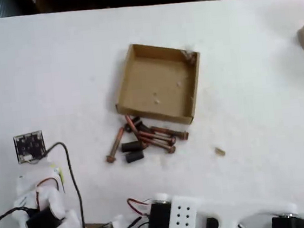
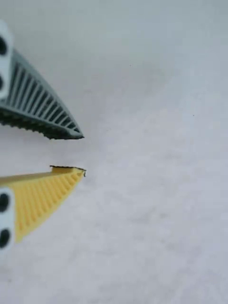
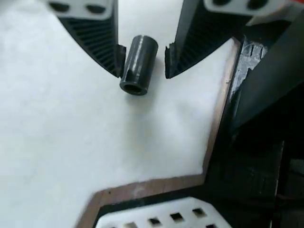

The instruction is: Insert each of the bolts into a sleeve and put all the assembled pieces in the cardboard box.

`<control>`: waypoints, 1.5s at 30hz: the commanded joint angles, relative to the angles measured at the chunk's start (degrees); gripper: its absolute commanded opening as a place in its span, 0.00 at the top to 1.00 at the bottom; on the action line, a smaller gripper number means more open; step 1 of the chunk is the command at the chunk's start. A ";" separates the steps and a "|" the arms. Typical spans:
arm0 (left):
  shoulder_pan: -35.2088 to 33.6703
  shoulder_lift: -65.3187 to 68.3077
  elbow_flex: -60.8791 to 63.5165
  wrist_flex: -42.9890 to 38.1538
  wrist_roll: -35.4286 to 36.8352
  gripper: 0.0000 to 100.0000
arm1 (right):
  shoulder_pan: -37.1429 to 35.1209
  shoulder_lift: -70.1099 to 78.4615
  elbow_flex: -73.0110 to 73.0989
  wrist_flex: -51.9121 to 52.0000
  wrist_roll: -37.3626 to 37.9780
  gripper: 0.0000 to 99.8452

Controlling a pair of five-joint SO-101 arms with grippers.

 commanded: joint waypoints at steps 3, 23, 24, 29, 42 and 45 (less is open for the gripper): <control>-0.04 0.40 -0.18 -1.67 -0.09 0.87 | 5.58 1.19 5.45 -11.03 -1.32 0.87; -0.04 0.31 0.70 -2.90 -0.09 0.87 | 22.90 0.57 -2.20 -5.85 -1.76 0.98; -0.04 0.31 0.70 -2.90 -0.09 0.87 | 24.84 0.57 -3.78 -4.70 -1.85 0.98; -0.04 0.31 0.70 -3.08 -0.09 0.87 | 36.44 0.57 -9.93 -0.13 -1.93 0.98; 0.04 0.31 0.79 -3.16 -0.18 0.87 | 74.86 0.57 -13.54 -4.53 -2.02 0.98; 0.04 0.13 1.32 -3.16 -0.18 0.87 | 81.45 1.10 -13.36 -4.70 -2.02 0.98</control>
